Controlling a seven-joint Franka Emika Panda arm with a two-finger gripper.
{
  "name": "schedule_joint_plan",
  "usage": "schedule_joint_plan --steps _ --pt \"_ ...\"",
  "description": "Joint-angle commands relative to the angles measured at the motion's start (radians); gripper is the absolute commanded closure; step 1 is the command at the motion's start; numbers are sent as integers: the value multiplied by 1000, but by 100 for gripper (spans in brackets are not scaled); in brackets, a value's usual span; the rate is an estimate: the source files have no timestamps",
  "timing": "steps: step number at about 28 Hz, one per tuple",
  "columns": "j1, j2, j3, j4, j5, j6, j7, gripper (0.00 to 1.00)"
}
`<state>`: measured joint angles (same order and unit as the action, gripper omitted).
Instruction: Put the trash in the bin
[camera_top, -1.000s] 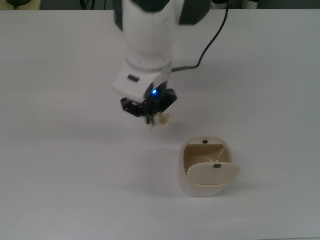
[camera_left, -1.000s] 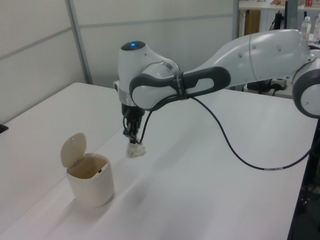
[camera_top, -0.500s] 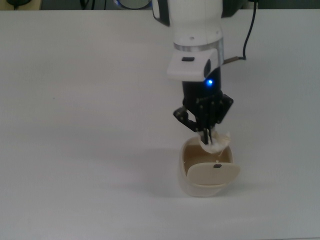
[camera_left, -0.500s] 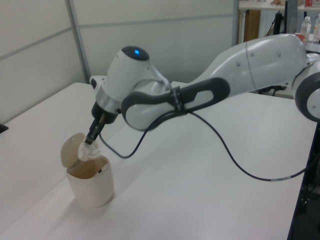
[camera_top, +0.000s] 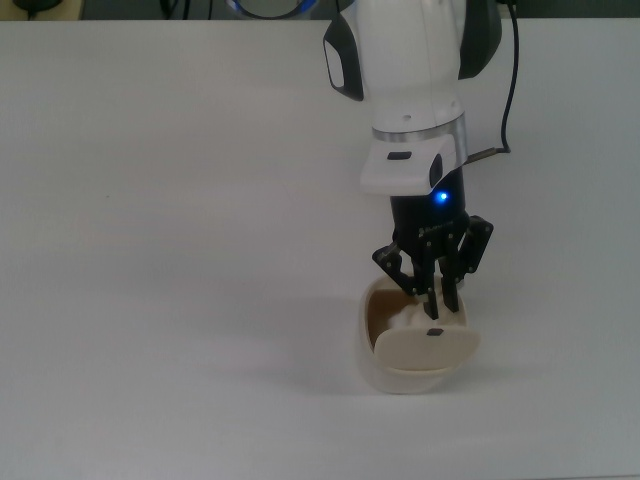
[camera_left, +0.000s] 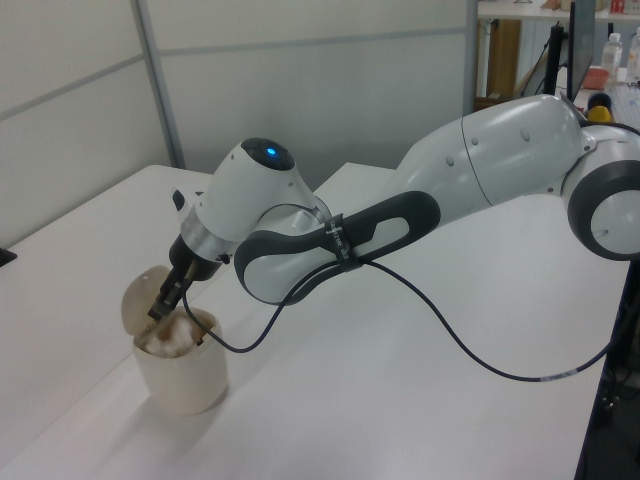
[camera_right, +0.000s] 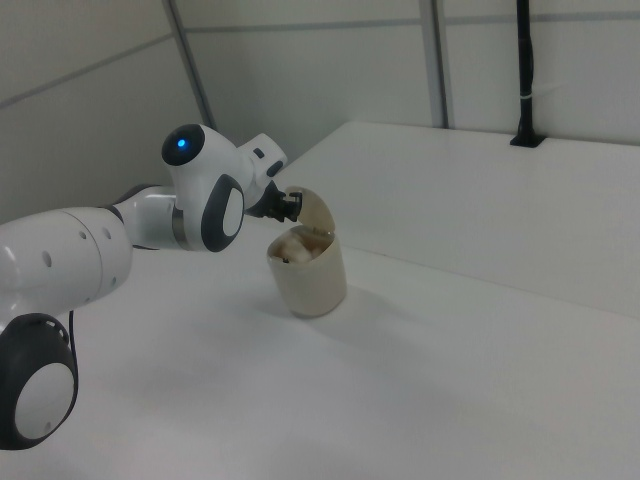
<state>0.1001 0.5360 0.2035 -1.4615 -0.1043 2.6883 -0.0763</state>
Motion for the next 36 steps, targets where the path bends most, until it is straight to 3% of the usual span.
schedule_joint_plan --steps 1,8,13,20,26,36 --pt "-3 -19 -15 -34 0 24 24 0" --pt "-52 -62 -16 -34 3 -108 58 0" --pt "-105 -113 -15 -31 5 -321 56 0" --pt "-144 -234 -18 -25 1 -753 52 0" --pt "-184 -329 -19 -10 5 -898 76 0" --pt "-197 -393 -35 -8 0 -1068 101 0"
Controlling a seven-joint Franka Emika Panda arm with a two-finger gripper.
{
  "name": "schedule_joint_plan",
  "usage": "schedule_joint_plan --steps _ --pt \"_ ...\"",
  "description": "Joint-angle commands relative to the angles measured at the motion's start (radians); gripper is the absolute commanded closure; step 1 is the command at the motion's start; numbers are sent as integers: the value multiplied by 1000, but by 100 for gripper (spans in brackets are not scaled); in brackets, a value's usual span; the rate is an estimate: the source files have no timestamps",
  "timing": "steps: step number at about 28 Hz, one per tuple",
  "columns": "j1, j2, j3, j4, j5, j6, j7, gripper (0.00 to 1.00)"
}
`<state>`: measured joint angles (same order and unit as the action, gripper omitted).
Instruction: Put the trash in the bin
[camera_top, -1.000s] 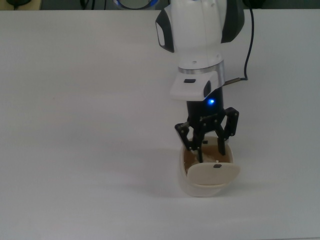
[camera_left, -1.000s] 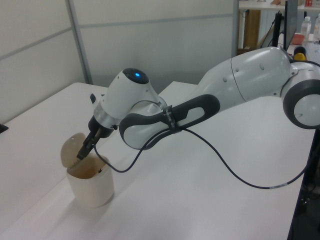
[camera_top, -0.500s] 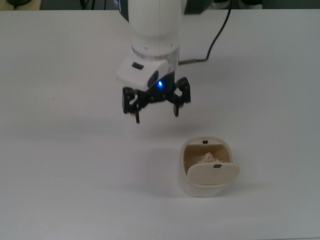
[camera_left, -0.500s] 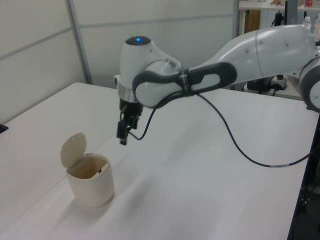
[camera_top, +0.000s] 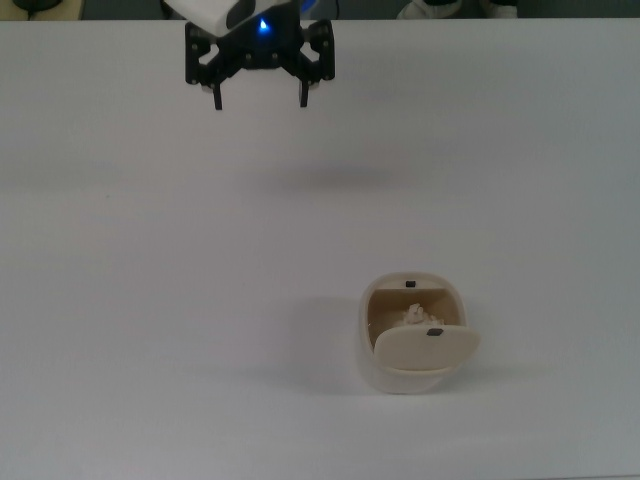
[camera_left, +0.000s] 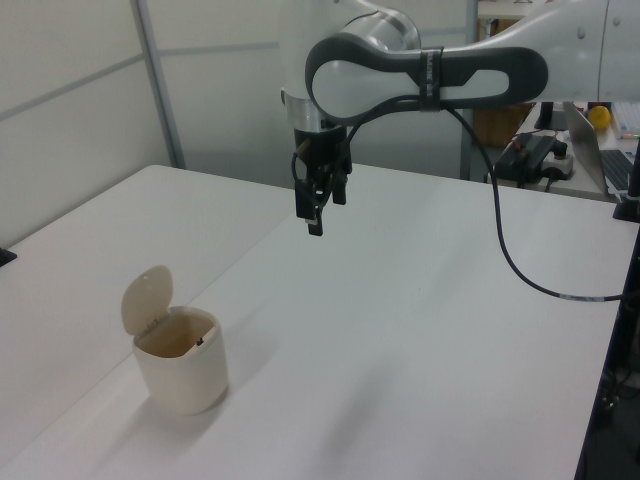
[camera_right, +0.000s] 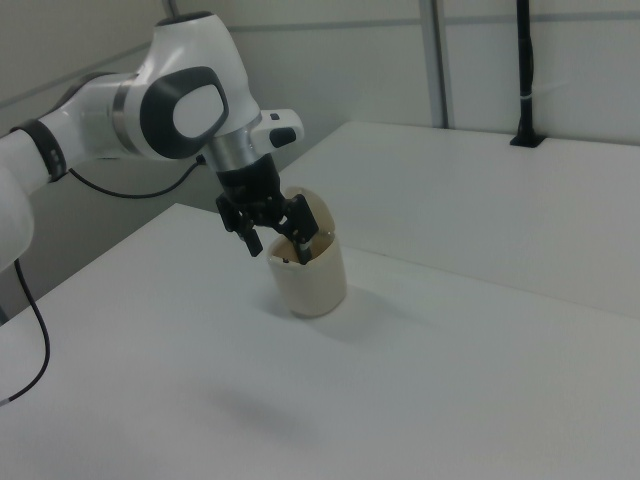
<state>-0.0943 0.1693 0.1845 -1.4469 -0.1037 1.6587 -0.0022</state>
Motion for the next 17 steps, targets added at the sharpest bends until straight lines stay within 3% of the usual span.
schedule_joint_plan --steps 1,6,17 --pt "-2 -30 -23 -23 -1 -46 27 0" --pt "-2 -56 -74 -23 4 -76 27 0" --pt "-2 -126 -89 -24 19 -175 24 0"
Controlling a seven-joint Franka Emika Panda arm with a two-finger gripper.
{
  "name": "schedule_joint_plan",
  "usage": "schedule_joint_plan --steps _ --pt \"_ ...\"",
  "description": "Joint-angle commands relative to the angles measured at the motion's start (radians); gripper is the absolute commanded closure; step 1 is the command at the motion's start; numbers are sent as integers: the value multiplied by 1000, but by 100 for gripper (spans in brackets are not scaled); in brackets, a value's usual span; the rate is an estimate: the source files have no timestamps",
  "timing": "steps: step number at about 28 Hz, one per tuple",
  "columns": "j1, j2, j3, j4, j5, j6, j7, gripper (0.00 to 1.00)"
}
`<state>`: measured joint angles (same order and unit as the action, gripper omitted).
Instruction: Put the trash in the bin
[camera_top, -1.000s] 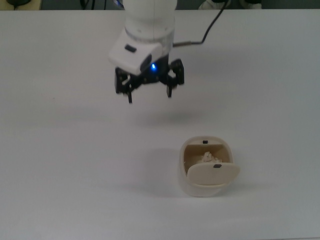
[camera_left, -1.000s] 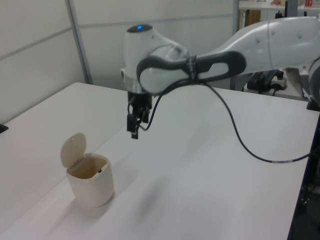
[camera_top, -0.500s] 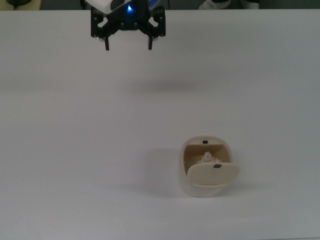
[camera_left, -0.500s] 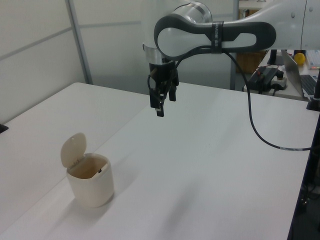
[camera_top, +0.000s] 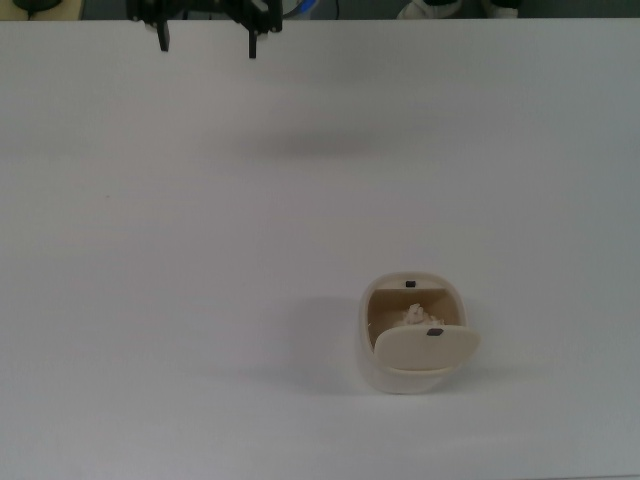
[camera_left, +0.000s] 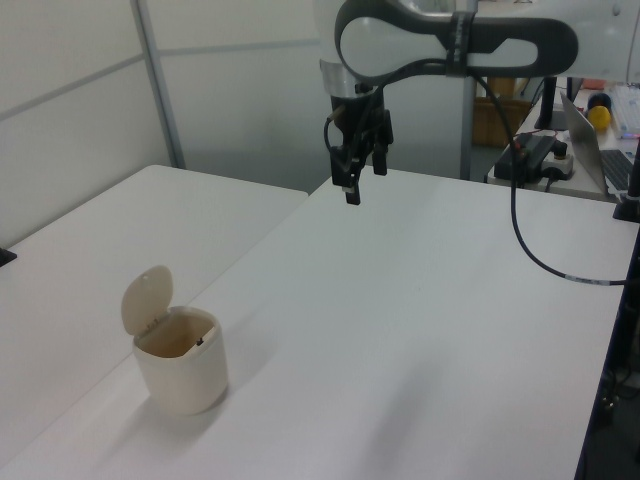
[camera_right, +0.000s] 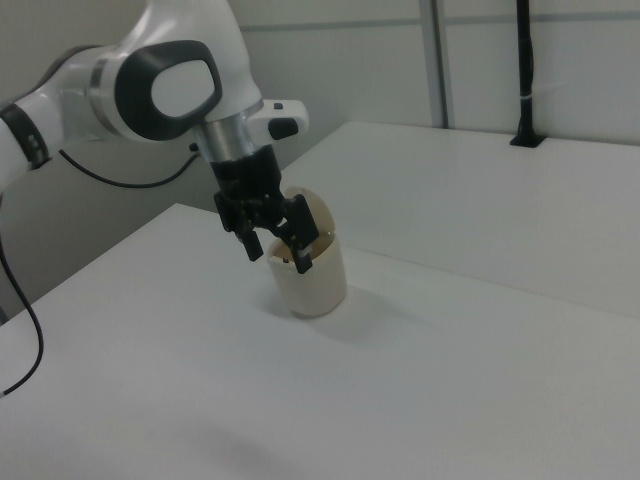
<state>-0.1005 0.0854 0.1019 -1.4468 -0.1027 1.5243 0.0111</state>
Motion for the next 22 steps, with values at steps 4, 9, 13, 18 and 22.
schedule_joint_plan --steps 4,9,13,18,22 --pt "4 -53 -10 -27 44 -42 12 0" --pt "4 -52 -10 -26 69 -32 10 0" --pt "4 -50 -10 -24 69 -30 9 0" --pt "8 -50 -8 -24 74 -30 10 0" --pt "10 -50 -8 -23 77 -30 12 0"
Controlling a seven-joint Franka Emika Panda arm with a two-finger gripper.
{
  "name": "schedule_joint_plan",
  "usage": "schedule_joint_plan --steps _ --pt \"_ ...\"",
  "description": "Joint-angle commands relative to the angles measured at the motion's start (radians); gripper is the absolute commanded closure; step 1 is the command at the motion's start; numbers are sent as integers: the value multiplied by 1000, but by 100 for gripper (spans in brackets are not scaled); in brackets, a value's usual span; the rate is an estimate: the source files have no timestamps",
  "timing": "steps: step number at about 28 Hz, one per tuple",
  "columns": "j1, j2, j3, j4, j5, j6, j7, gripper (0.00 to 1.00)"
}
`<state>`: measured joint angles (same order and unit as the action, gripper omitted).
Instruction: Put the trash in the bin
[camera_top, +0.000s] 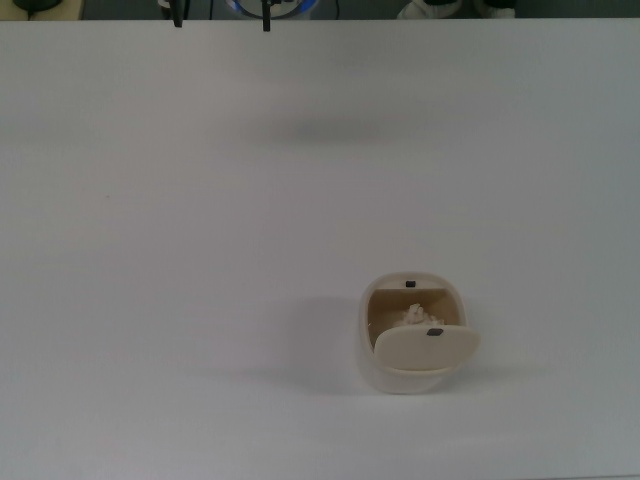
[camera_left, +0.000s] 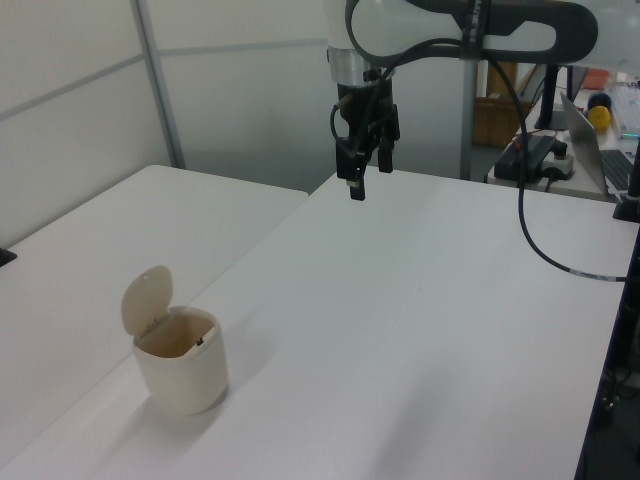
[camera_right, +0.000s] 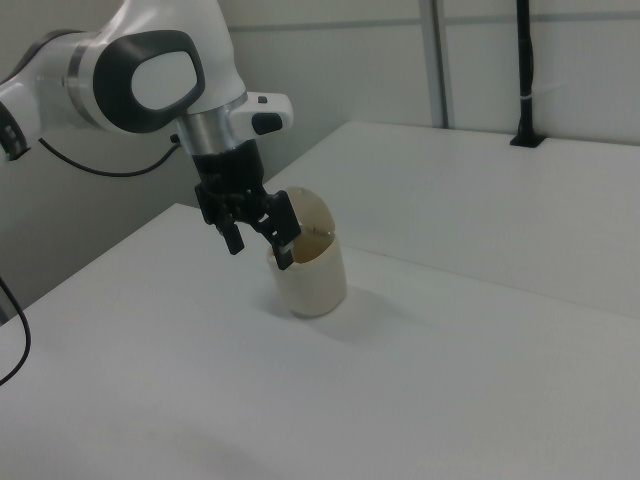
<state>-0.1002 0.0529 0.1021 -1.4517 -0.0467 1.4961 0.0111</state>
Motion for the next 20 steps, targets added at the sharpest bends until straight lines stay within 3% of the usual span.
schedule_joint_plan --steps 1,7,12,20 --pt "10 -18 -9 -18 21 -2 10 0" --pt "28 -21 -39 -16 41 -5 12 0" --pt "103 -21 -120 -16 51 -8 12 0" --pt "108 -21 -125 -16 51 -10 12 0"
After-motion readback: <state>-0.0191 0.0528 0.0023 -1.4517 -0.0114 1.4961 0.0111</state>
